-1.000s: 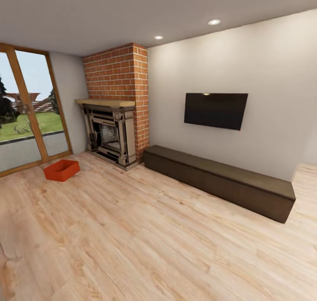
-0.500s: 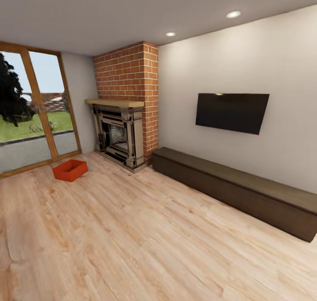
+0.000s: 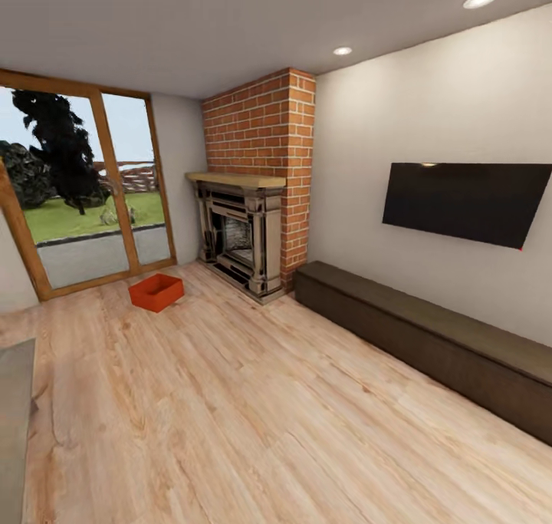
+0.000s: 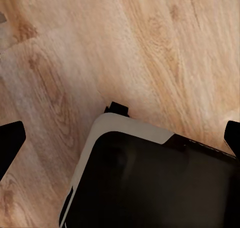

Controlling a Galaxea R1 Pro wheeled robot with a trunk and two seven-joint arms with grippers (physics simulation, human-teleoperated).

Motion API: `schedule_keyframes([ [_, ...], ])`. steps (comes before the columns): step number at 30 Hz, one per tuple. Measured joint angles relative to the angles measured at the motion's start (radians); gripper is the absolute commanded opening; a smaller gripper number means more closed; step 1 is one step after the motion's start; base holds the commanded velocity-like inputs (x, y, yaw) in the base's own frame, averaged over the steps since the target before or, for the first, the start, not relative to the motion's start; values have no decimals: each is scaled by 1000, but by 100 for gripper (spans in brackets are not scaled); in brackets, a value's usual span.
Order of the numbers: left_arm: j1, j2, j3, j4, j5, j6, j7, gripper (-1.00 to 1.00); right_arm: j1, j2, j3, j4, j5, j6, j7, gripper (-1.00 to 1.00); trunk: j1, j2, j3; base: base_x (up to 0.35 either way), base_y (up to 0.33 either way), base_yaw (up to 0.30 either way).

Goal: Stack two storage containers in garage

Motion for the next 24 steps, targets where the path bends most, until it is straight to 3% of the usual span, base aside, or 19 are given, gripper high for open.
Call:
schedule_keyframes([
  [24, 0, 0, 0, 0, 0, 0, 0, 100, 0, -1, 0, 0, 0, 0, 0, 100, 0, 0, 0, 324, 0, 274],
])
